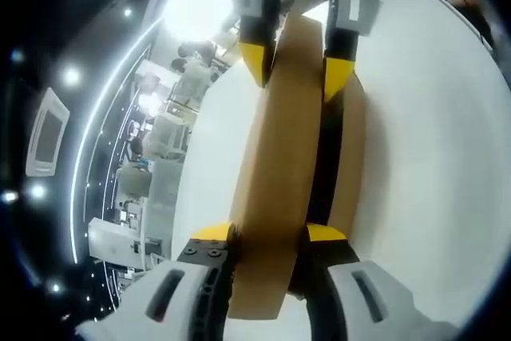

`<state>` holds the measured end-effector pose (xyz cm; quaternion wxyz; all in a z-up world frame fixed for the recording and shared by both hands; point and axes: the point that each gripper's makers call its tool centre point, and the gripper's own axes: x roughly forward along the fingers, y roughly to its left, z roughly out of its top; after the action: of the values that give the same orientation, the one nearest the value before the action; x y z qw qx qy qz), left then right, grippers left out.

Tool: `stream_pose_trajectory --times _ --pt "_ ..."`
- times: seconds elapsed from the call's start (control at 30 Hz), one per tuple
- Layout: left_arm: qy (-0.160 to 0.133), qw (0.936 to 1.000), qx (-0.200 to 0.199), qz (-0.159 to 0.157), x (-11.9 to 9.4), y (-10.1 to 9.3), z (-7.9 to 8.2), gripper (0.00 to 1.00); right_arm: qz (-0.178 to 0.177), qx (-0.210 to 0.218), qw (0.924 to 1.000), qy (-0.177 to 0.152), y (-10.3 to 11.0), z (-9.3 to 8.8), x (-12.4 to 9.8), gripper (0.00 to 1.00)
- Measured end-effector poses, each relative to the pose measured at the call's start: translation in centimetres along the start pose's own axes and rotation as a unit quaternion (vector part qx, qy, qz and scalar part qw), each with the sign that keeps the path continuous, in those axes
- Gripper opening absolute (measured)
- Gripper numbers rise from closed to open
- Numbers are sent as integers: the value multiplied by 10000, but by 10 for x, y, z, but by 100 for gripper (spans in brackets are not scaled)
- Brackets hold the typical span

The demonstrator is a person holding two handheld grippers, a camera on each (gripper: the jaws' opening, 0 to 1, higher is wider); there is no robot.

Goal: Operate the shoe box by opening the lid, removing the specified soft item, and placing it in the target area until the item is outside and the box remains undamaged.

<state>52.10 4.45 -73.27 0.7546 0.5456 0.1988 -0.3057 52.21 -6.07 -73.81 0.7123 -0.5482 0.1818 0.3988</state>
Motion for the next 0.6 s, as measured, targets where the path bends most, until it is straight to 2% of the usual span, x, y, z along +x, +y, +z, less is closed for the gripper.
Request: stream_pose_trajectory --times 0.6 --pt "-65 9999 56 -113 -3 6 4 32 -6 1 10000 -73 -6 2 -7 32"
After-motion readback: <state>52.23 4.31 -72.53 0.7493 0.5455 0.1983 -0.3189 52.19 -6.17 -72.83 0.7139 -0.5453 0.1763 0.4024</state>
